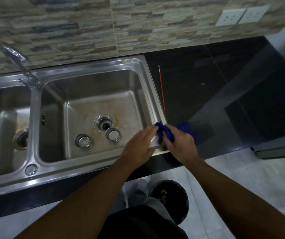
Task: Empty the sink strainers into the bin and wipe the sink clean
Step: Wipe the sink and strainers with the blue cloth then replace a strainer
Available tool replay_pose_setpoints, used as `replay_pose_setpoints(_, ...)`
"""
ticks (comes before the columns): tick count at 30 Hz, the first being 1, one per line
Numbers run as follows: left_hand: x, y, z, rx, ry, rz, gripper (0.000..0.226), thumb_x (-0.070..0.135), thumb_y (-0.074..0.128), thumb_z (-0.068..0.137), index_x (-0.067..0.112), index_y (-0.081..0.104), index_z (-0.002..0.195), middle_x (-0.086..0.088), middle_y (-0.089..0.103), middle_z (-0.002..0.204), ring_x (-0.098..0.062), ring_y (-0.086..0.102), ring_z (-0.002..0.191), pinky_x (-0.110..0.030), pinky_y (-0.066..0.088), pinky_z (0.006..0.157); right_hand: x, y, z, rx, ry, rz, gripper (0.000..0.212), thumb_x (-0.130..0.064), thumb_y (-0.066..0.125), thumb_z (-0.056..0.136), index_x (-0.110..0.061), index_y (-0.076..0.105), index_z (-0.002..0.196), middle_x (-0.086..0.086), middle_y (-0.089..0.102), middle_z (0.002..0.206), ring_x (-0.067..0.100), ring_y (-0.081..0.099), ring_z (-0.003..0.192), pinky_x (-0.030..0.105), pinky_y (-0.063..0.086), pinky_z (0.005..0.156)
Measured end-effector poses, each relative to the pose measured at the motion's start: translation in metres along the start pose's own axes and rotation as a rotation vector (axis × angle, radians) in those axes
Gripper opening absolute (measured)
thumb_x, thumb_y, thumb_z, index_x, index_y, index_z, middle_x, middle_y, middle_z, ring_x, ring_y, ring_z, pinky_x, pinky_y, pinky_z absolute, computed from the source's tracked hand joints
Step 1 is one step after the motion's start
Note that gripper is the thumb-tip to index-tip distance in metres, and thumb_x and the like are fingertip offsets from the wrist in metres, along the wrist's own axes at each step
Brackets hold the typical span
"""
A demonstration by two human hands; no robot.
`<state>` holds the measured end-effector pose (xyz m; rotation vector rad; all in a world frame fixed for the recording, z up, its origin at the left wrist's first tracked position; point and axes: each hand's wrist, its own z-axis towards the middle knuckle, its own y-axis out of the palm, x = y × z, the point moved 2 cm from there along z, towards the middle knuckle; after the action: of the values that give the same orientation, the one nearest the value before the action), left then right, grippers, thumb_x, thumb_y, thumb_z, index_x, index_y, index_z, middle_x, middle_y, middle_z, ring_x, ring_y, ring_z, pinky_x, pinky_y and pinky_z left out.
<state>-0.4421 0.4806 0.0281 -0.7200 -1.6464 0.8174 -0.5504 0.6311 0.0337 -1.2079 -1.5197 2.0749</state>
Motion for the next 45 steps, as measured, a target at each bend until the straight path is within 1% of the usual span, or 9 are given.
replay_pose_setpoints(9,0.004,0.000,0.019,0.088,0.079,0.238,0.048,0.027,0.061,0.090,0.024,0.057,0.137,-0.001,0.062,0.132,-0.021,0.055,0.124,-0.034,0.038,0.107,0.016,0.002,-0.020,-0.239,-0.027,0.394,0.069,-0.051,0.080,0.077,-0.030,0.054,0.137,-0.011,0.065,0.130,-0.005,0.062,0.114,0.023,0.054,0.098)
replay_pose_setpoints(16,-0.007,0.008,0.004,0.046,0.157,0.211,0.045,0.031,0.053,0.081,0.018,0.068,0.121,-0.001,0.069,0.124,-0.018,0.059,0.113,-0.032,0.038,0.108,0.061,0.001,-0.036,-0.299,-0.239,-0.077,0.080,-0.062,0.054,0.092,-0.028,0.023,0.158,-0.011,0.011,0.168,0.013,0.000,0.156,0.042,0.007,0.128)
replay_pose_setpoints(19,-0.003,0.012,-0.005,-0.054,0.110,0.140,0.075,0.053,0.048,0.082,0.018,0.046,0.148,-0.003,0.043,0.157,-0.017,0.037,0.144,-0.030,0.017,0.124,0.058,-0.004,-0.031,-0.241,-0.366,-0.256,0.057,-0.044,0.043,0.101,-0.020,0.039,0.153,0.002,0.034,0.161,0.025,0.026,0.152,0.045,0.024,0.124)
replay_pose_setpoints(22,0.016,0.019,-0.004,-0.114,0.085,0.111,0.093,0.070,0.047,0.084,0.014,0.031,0.156,-0.003,0.029,0.164,-0.017,0.026,0.151,-0.025,0.003,0.123,0.039,-0.009,-0.018,-0.094,-0.390,-0.296,0.043,-0.018,0.070,0.086,-0.006,0.066,0.128,0.015,0.067,0.130,0.036,0.061,0.126,0.050,0.046,0.109)
replay_pose_setpoints(25,0.025,0.017,0.005,-0.042,-0.038,0.039,0.071,0.060,0.057,0.089,0.015,0.046,0.143,-0.002,0.058,0.141,-0.022,0.054,0.127,-0.028,0.036,0.110,0.019,-0.020,-0.006,-0.056,-0.417,-0.209,0.034,-0.018,0.063,0.088,-0.003,0.070,0.117,0.018,0.075,0.109,0.035,0.072,0.104,0.049,0.056,0.096)
replay_pose_setpoints(28,0.018,0.001,0.006,-0.035,-0.113,0.008,0.033,0.033,0.056,0.095,0.015,0.058,0.122,-0.008,0.069,0.106,-0.027,0.064,0.095,-0.029,0.046,0.076,0.008,-0.028,0.004,-0.117,-0.519,-0.153,0.035,-0.020,0.065,0.089,-0.004,0.067,0.121,0.014,0.075,0.109,0.030,0.073,0.095,0.042,0.056,0.090)
replay_pose_setpoints(34,-0.018,-0.040,-0.006,-0.167,-0.187,0.006,0.034,0.034,0.052,0.095,0.010,0.054,0.119,-0.014,0.066,0.108,-0.033,0.064,0.094,-0.043,0.055,0.082,-0.022,0.007,0.023,-0.461,-0.409,-0.066,0.083,-0.031,0.064,0.092,-0.020,0.017,0.159,-0.002,0.016,0.167,0.013,0.015,0.153,0.030,0.015,0.125)
replay_pose_setpoints(38,-0.055,-0.065,-0.027,-0.144,-0.268,-0.014,0.034,0.037,0.054,0.095,0.014,0.054,0.119,-0.010,0.063,0.108,-0.028,0.062,0.094,-0.040,0.055,0.080,-0.076,0.045,0.030,-0.446,-0.273,0.142,0.072,-0.011,0.055,0.094,-0.019,0.025,0.158,0.011,0.047,0.151,0.029,0.053,0.130,0.037,0.044,0.109)
replay_pose_setpoints(45,-0.165,-0.132,-0.105,-0.014,-0.418,-0.066,0.045,0.025,0.061,0.095,0.022,0.051,0.138,-0.007,0.063,0.132,-0.028,0.061,0.118,-0.040,0.049,0.100,-0.199,0.097,0.056,-0.484,-0.483,0.239,0.056,-0.007,0.056,0.084,-0.025,0.056,0.138,0.003,0.071,0.122,0.022,0.068,0.103,0.024,0.049,0.094)
